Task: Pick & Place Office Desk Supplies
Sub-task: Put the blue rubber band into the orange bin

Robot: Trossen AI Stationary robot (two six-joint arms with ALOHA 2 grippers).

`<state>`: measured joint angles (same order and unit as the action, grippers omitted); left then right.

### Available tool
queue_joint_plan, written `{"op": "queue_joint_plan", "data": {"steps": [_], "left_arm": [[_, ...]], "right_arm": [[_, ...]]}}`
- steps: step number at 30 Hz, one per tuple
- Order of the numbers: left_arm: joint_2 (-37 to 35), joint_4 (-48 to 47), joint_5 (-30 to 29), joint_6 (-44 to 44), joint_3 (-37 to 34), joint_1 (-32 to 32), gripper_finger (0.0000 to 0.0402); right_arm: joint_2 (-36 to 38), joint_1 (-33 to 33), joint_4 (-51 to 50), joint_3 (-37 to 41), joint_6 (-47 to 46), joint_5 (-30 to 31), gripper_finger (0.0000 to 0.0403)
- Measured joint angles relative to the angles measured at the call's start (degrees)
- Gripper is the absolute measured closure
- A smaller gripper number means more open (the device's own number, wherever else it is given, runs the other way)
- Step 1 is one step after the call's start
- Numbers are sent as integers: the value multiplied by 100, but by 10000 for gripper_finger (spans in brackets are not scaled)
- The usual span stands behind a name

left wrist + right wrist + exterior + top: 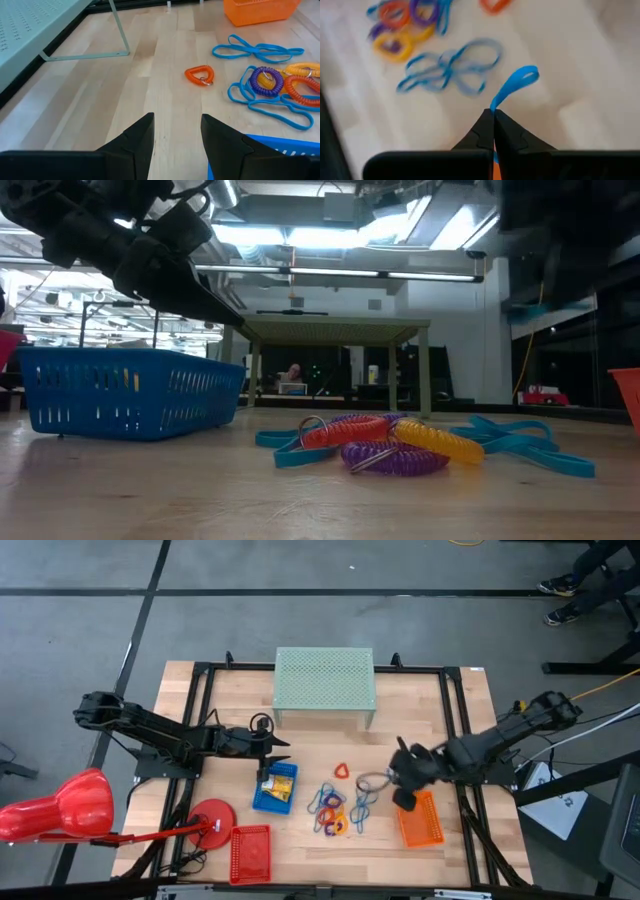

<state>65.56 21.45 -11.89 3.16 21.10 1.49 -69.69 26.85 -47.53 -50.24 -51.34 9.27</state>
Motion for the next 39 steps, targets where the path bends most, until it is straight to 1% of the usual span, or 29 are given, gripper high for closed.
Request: {"op": "queue_joint_plan", "data": {"steps": [3,10,13,15,18,20,22,28,31,35,39], "left_arm": [[0,-43,76,-42,0,7,242],[0,-30,145,-11,0,10,242],[0,23,136,-7,0,7,242],[0,49,145,1,0,8,242],[0,116,152,7,2,10,242],[0,111,151,9,2,7,242],[0,111,151,4,2,7,242],[0,109,149,24,2,7,242],[0,108,149,24,2,7,242],[0,107,149,50,2,7,242],[0,107,149,52,2,7,242]], "right_arm": [[15,544,-63,0,-696,-135,403],[-215,1621,-157,80,-2157,-137,403],[-333,1897,-199,343,-2680,-198,403],[-365,2017,-150,544,-2969,-347,403],[-365,2126,3,800,-3110,-417,397],[-365,2132,101,856,-3089,-412,380],[-365,2123,91,874,-3087,-383,355],[-365,2099,138,874,-3074,-374,259],[-365,2099,240,874,-3047,-421,220],[-364,2099,460,872,-3049,-462,188],[-363,2099,468,645,-3025,-562,178]]}}
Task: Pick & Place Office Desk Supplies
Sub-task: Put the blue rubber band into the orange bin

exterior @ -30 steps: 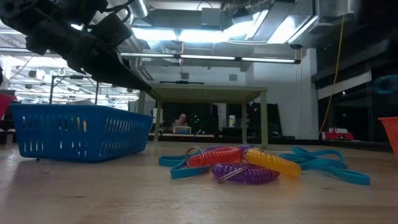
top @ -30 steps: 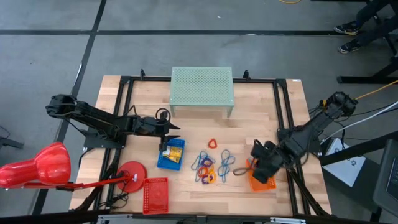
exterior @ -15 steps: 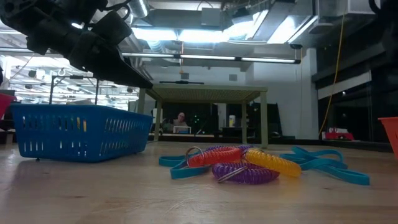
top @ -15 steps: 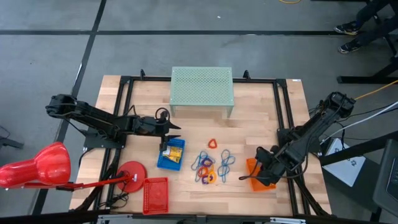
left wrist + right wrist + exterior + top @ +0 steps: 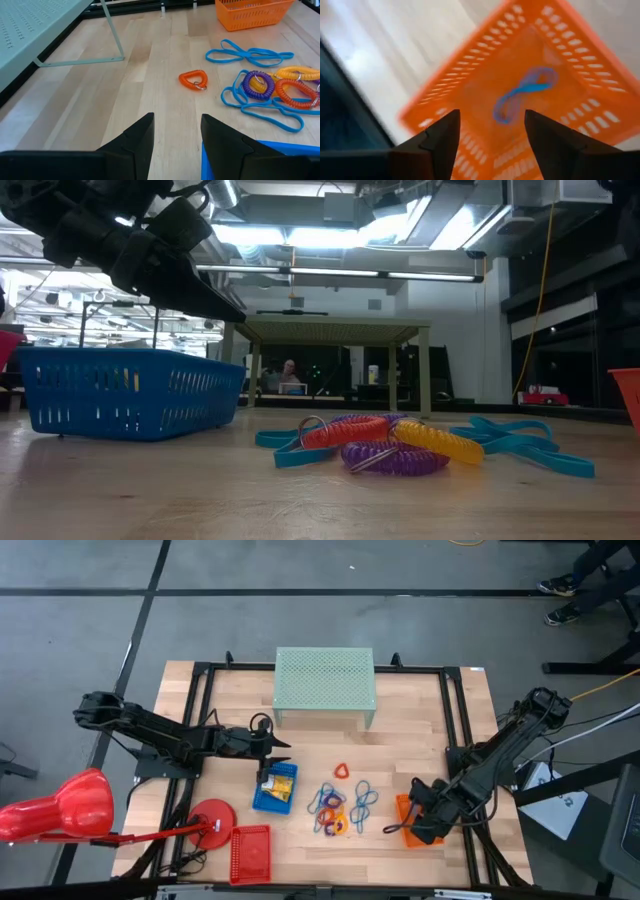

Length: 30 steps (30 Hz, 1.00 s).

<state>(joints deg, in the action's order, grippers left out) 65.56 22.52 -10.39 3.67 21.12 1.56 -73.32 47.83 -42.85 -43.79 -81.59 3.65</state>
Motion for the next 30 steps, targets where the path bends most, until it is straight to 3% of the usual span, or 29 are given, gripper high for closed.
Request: {"op": "queue_joint_plan", "data": {"steps": [4,9,14,24,30], "left_arm": [[0,-2,0,1,0,0,242],[0,-2,0,-1,0,0,242],[0,0,-2,7,0,0,242],[0,73,3,-3,4,0,242],[0,85,105,-3,4,0,242]], "right_arm": [[4,0,-191,-419,281,362,182],[5,-30,-231,-929,927,1429,190],[-41,-433,-219,-1001,1340,2046,196],[-1071,-1810,199,-994,2989,1260,199],[-1892,-2150,524,-992,3383,796,199]]}}
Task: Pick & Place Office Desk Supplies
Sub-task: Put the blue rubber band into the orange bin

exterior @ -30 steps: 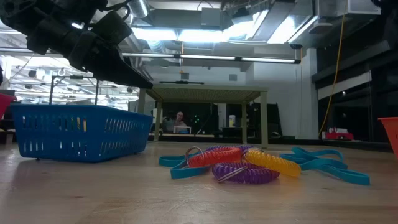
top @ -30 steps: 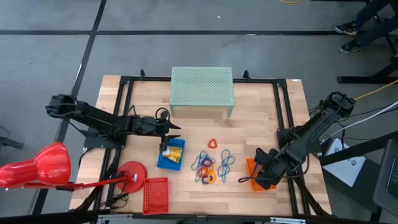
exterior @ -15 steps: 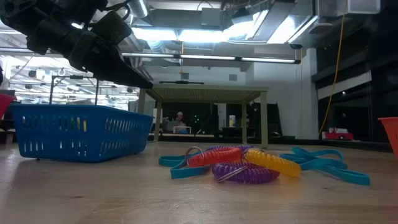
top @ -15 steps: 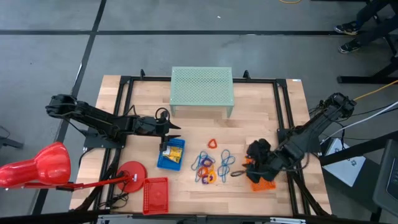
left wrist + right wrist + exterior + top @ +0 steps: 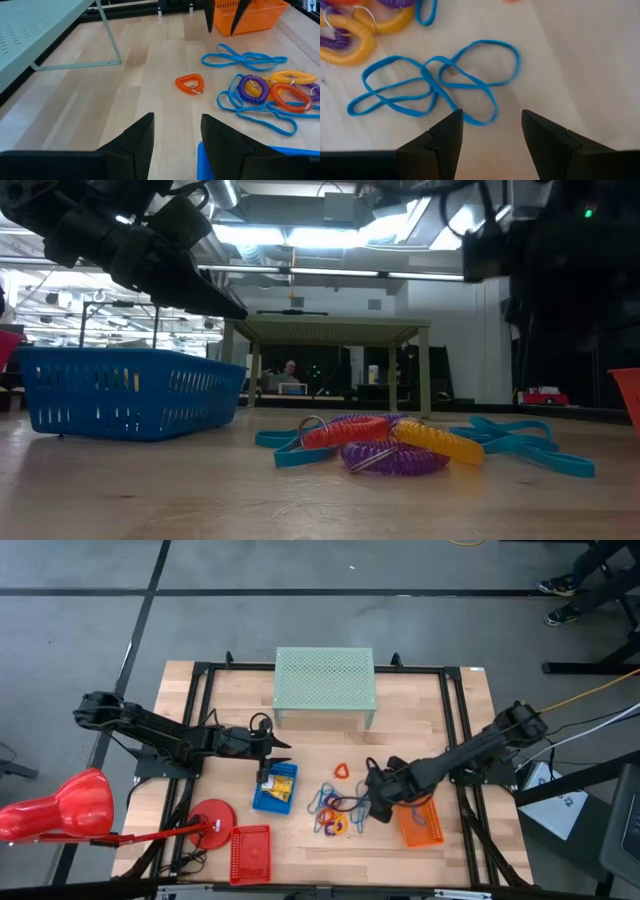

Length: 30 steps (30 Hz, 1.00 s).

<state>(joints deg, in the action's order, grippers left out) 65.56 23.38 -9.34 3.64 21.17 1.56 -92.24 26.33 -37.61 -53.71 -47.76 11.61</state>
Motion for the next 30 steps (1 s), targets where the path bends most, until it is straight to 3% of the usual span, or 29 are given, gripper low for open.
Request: {"op": "queue_joint_plan", "data": {"steps": [9,30], "left_arm": [[0,0,3,0,0,0,242],[0,-2,157,-85,0,0,242]], "right_arm": [[-715,-47,519,1,89,-222,199],[-748,-93,600,85,702,-499,221]]}}
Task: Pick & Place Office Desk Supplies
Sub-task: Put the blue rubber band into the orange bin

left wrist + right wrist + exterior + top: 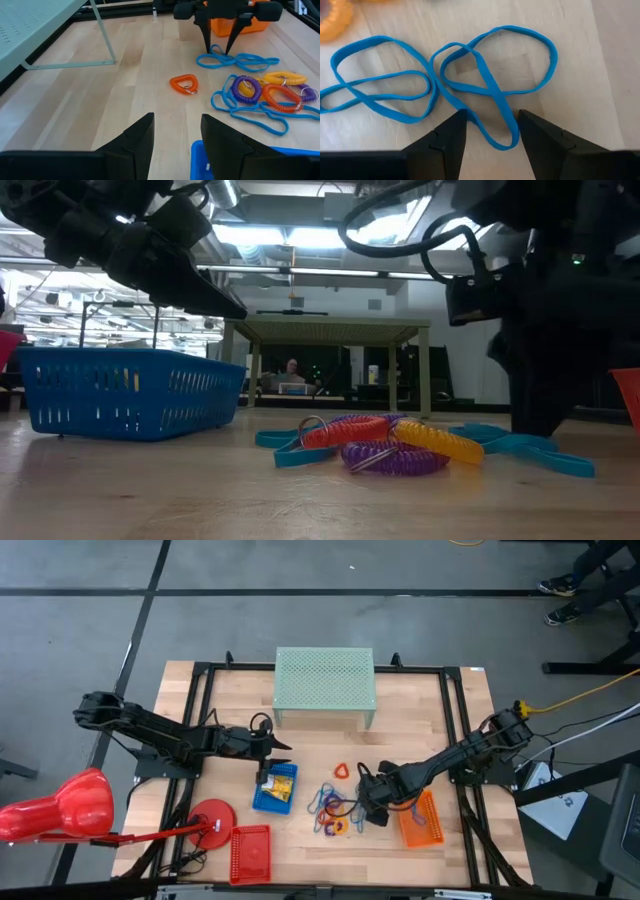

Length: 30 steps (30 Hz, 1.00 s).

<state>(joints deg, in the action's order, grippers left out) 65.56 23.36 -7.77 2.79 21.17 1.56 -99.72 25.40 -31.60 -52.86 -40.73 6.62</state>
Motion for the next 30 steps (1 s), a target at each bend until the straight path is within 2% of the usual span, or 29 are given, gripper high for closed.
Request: {"op": "queue_joint_plan", "data": {"steps": [5,9,13,18,20,30], "left_arm": [[0,1,12,-5,0,0,242],[0,0,22,-7,0,0,242],[0,0,22,-7,0,0,242],[0,0,22,-9,0,0,242],[0,0,22,-9,0,0,242],[0,0,20,-51,0,0,242]], "right_arm": [[-2,16,-8,2,227,-47,212],[-2,16,-19,4,318,-52,228],[-4,23,-23,7,374,-51,276],[-9,28,-21,9,387,-97,368],[-9,27,-23,9,389,-100,392],[261,20,-194,-147,388,27,400]]}}
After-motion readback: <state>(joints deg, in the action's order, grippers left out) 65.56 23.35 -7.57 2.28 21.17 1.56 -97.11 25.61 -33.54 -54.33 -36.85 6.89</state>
